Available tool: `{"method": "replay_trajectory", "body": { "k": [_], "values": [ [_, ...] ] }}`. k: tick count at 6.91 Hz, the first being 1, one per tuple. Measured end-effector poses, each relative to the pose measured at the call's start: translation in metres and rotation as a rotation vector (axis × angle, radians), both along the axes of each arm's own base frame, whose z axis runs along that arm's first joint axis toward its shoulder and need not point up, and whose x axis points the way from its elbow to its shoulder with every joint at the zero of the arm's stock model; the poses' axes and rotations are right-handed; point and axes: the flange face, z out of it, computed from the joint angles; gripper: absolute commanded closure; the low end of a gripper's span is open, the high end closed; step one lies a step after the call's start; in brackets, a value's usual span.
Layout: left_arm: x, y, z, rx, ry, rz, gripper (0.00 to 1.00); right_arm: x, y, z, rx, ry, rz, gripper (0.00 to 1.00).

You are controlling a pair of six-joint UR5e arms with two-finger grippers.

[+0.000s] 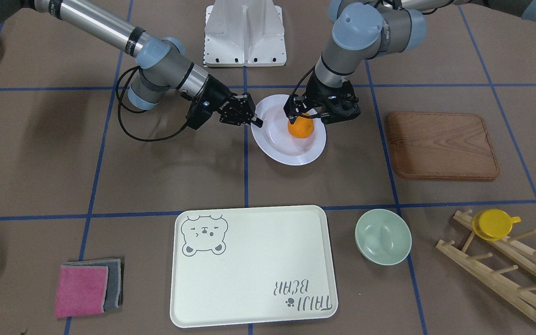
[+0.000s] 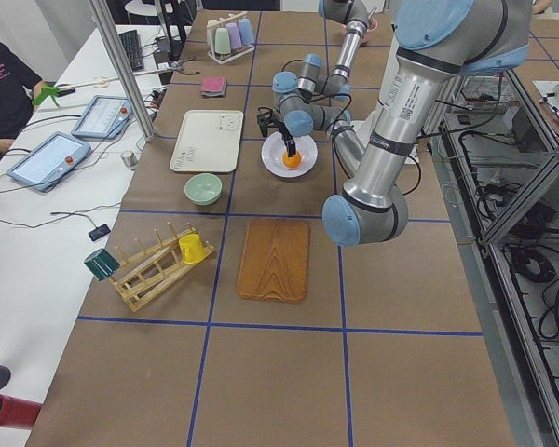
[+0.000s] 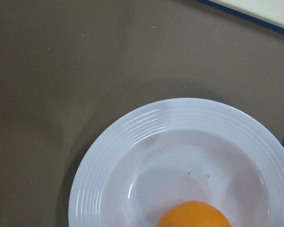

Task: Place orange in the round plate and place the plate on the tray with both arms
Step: 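Release the orange on the plate and raise the left gripper away, then slide the plate with the right gripper onto the bear tray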

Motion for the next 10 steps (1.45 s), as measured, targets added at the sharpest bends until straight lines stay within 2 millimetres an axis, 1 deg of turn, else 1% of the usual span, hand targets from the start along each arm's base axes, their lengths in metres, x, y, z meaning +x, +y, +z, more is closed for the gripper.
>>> {"method": "replay_trajectory", "body": {
  "k": [1,2,3,4,5,6,7,8,10],
  "values": [
    [-0.003,0.0,-0.003,0.005,0.006,-0.001,0.06,0.003,0.0,-0.004,-0.003,-0.011,0.001,1.0],
    [-0.012,-0.002,-0.007,0.014,0.015,-0.007,0.06,0.008,-0.002,-0.011,-0.015,-0.032,0.003,1.0],
    [-0.031,-0.008,-0.011,0.041,0.028,-0.007,0.06,0.015,-0.004,-0.02,-0.033,-0.059,0.006,1.0],
    [-0.061,-0.015,-0.008,0.092,0.038,0.016,0.06,0.023,-0.007,-0.028,-0.055,-0.087,0.015,1.0],
    [-0.101,-0.025,0.0,0.149,0.039,0.053,0.06,0.03,-0.012,-0.035,-0.089,-0.117,0.043,1.0],
    [-0.143,-0.036,0.012,0.21,0.033,0.095,0.06,0.038,-0.023,-0.038,-0.131,-0.143,0.11,1.0],
    [-0.176,-0.045,0.026,0.267,0.016,0.129,0.06,0.045,-0.042,-0.038,-0.19,-0.165,0.211,1.0],
    [-0.194,-0.049,0.039,0.298,-0.003,0.146,0.06,0.046,-0.064,-0.038,-0.257,-0.167,0.316,1.0],
    [-0.216,-0.056,0.06,0.329,-0.034,0.158,0.06,0.031,-0.112,-0.037,-0.423,-0.124,0.514,0.99]
  ]
}}
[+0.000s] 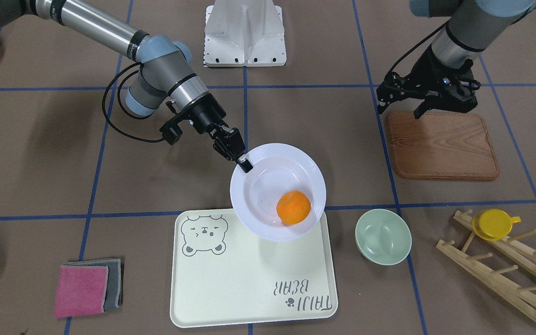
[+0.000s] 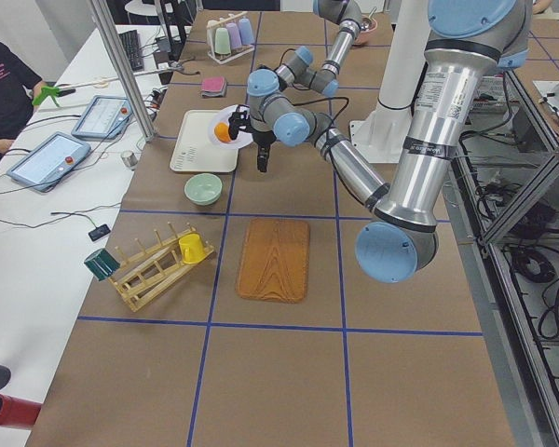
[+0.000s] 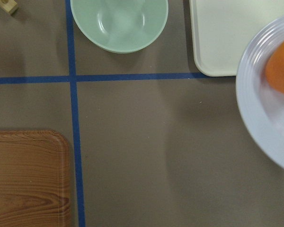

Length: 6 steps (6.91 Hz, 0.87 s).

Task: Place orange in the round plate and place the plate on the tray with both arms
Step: 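Slide the plate with the right gripper onto the bear tray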

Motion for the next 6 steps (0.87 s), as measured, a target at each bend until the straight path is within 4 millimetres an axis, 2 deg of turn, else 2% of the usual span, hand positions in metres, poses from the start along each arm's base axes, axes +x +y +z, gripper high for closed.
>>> {"method": "replay_trajectory", "body": {
  "k": [1,2,3,4,5,6],
  "values": [
    [-0.011,-0.003,0.01,0.018,-0.013,0.006,0.06,-0.008,-0.018,0.008,-0.075,0.024,0.071,0.94],
    [-0.018,-0.004,0.018,0.026,-0.025,0.01,0.06,-0.012,-0.031,0.019,-0.126,0.053,0.122,0.84],
    [-0.021,-0.004,0.022,0.031,-0.029,0.012,0.06,-0.017,-0.038,0.029,-0.159,0.094,0.156,0.66],
    [-0.023,-0.004,0.023,0.032,-0.03,0.011,0.06,-0.02,-0.04,0.036,-0.178,0.129,0.17,0.36],
    [-0.026,-0.005,0.023,0.032,-0.031,0.007,0.06,-0.023,-0.042,0.04,-0.189,0.159,0.174,0.0],
    [-0.029,-0.006,0.024,0.031,-0.03,0.004,0.06,-0.024,-0.042,0.042,-0.187,0.195,0.17,0.0]
  ]
}}
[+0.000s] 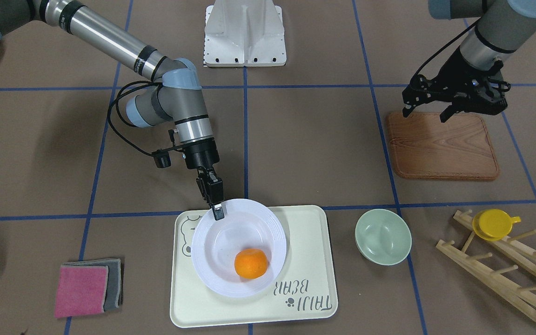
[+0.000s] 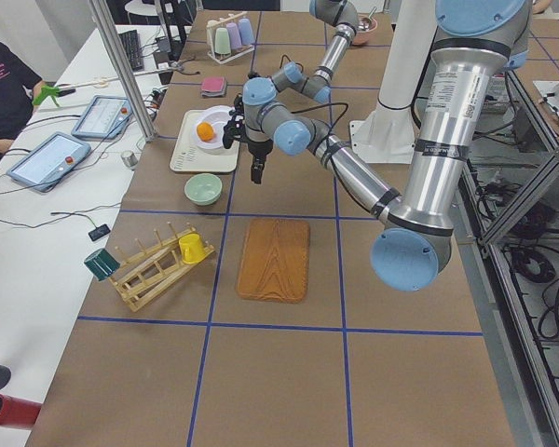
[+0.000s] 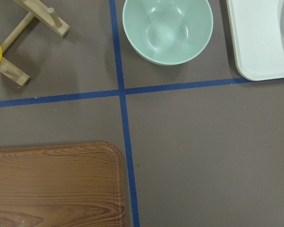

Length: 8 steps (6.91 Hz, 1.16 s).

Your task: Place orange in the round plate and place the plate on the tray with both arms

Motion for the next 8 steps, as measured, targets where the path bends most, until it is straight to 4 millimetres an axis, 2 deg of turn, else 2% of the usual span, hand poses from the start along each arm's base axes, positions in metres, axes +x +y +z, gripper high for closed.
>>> {"method": "replay_trajectory", "body": {
  "k": [2,3,4,5,6,8],
  "values": [
    [-0.003,-0.001,0.0,0.002,0.0,-0.003,0.06,0.01,-0.008,-0.007,0.03,0.218,-0.147,0.0],
    [-0.004,-0.002,0.001,0.001,0.0,-0.005,0.06,0.032,-0.019,-0.014,0.034,0.345,-0.283,0.0],
    [-0.005,-0.002,0.002,-0.002,-0.002,-0.005,0.06,0.067,-0.029,-0.017,0.064,0.458,-0.424,0.0],
    [-0.006,-0.002,0.006,0.005,-0.008,0.001,0.06,0.111,-0.041,-0.013,0.128,0.566,-0.573,0.0],
    [-0.012,-0.003,0.016,0.033,-0.024,0.023,0.06,0.166,-0.064,-0.001,0.187,0.638,-0.721,0.0],
    [-0.05,-0.01,0.059,0.113,-0.083,0.083,0.06,0.309,-0.118,0.026,0.253,0.752,-0.939,0.0]
  ]
}}
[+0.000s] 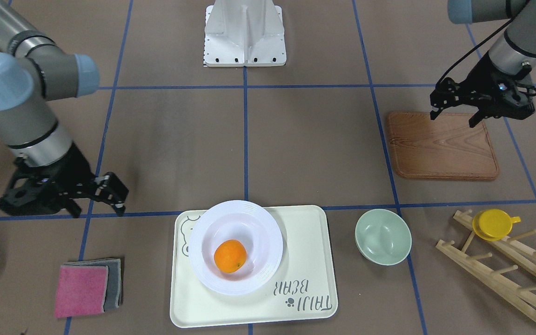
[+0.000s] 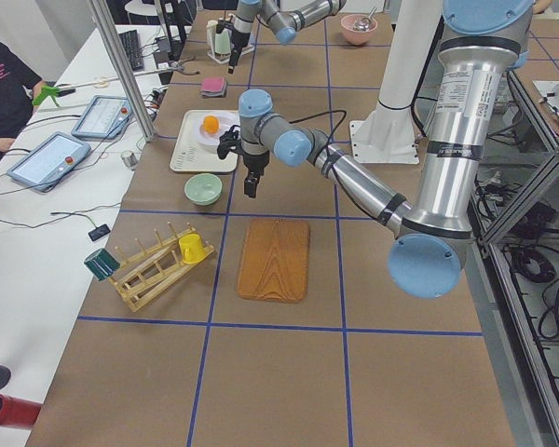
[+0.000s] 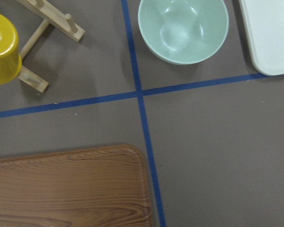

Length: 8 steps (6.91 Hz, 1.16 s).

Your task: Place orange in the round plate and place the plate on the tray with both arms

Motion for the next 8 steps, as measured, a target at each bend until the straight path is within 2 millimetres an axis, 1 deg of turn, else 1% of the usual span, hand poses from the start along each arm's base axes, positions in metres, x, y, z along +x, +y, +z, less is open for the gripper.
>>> {"method": "replay_trajectory", "body": {
  "k": [1,2,3,4,5,6,7,8],
  "values": [
    [-0.025,-0.005,0.028,0.032,-0.033,0.028,0.05,0.062,-0.011,0.013,0.035,0.083,-0.074,0.0],
    [-0.053,-0.01,0.057,0.062,-0.064,0.055,0.04,0.12,-0.012,0.027,0.018,0.16,-0.119,0.0],
    [-0.079,-0.014,0.083,0.081,-0.089,0.075,0.03,0.167,-0.003,0.04,-0.047,0.21,-0.133,0.0],
    [-0.102,-0.017,0.107,0.088,-0.108,0.087,0.03,0.199,0.012,0.059,-0.111,0.23,-0.158,0.0],
    [-0.122,-0.02,0.13,0.079,-0.124,0.091,0.02,0.222,0.031,0.093,-0.138,0.222,-0.224,0.0],
    [-0.136,-0.021,0.15,0.057,-0.134,0.084,0.02,0.243,0.055,0.136,-0.153,0.201,-0.294,0.0],
    [-0.145,-0.022,0.165,0.032,-0.139,0.073,0.02,0.259,0.078,0.175,-0.177,0.181,-0.326,0.0],
    [-0.151,-0.021,0.177,0.008,-0.143,0.064,0.02,0.268,0.098,0.206,-0.19,0.17,-0.331,0.0]
  ]
}}
